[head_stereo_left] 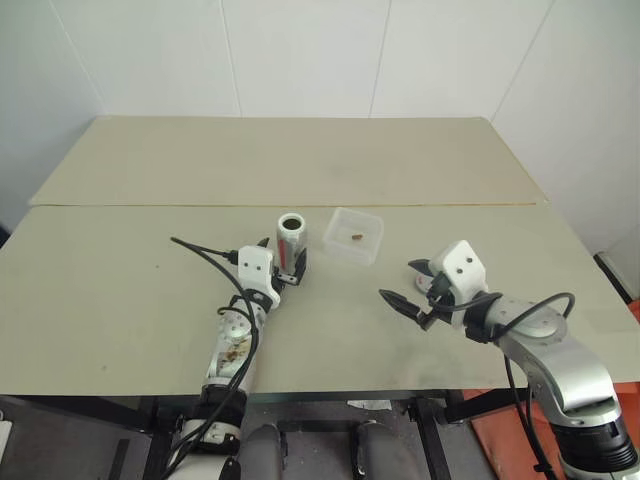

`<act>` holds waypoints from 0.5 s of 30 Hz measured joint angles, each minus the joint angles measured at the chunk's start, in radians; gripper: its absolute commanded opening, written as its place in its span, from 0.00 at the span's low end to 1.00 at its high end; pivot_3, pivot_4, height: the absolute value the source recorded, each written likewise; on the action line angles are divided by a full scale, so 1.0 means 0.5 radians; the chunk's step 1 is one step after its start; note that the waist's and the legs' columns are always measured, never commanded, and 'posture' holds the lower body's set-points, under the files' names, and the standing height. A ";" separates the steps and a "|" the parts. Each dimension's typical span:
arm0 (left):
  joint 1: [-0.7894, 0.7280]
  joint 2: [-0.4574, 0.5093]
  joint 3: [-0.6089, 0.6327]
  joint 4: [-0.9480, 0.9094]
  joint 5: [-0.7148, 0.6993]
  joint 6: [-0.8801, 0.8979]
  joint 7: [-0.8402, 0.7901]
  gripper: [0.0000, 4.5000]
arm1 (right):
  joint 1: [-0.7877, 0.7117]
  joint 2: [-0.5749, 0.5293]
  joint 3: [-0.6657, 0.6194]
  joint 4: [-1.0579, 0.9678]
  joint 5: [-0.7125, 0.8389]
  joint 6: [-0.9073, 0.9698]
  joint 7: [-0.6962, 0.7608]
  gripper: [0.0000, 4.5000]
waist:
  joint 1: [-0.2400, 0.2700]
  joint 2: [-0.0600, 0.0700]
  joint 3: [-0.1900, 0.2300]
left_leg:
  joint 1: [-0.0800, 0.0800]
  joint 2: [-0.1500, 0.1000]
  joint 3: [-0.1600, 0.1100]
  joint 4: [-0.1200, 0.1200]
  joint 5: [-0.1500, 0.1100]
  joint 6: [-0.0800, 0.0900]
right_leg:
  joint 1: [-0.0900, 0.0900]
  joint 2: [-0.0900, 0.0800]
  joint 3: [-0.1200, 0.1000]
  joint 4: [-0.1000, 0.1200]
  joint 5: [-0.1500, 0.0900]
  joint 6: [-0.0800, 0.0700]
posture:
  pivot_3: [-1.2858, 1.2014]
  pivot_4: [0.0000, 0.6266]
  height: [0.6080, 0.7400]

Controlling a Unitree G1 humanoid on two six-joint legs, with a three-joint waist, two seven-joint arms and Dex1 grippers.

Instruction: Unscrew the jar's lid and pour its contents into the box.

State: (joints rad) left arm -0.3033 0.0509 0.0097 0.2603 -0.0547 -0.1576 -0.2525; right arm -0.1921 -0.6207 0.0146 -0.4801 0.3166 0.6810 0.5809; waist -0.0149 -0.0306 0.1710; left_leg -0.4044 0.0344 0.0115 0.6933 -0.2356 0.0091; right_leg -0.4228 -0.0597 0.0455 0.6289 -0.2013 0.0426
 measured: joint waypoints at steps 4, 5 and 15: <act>0.209 0.089 -0.026 -0.271 0.033 0.079 -0.005 0.99 | -0.025 -0.005 0.039 0.050 -0.044 -0.033 0.041 1.00 | -0.002 0.000 0.000 | 0.000 0.001 0.000 -0.001 0.000 0.000 | -0.001 0.000 0.000 0.000 0.000 -0.001 | 0.52 0.24 1.00; 0.259 0.115 -0.025 -0.335 0.032 0.103 -0.009 0.99 | -0.037 -0.015 0.042 0.068 -0.053 -0.048 0.051 1.00 | 0.000 0.000 0.000 | 0.000 0.001 0.000 -0.001 0.000 0.000 | -0.001 0.000 0.000 0.000 0.000 0.000 | 0.52 0.24 1.00; 0.867 0.500 0.131 -1.204 -0.508 0.404 -0.384 0.99 | -0.093 -0.143 0.034 0.232 -0.040 -0.226 0.324 1.00 | 0.000 0.000 0.001 | -0.001 0.006 0.002 -0.004 0.000 0.000 | -0.006 0.000 -0.001 0.000 -0.014 -0.011 | 0.52 0.24 1.00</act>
State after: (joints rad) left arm 0.1301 0.3008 0.0752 -0.3419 -0.3087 0.0443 -0.4442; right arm -0.2385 -0.6922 0.0316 -0.3640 0.2965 0.5682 0.7428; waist -0.0148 -0.0305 0.1714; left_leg -0.4051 0.0373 0.0125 0.6912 -0.2357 0.0089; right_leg -0.4256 -0.0596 0.0450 0.6290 -0.2081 0.0372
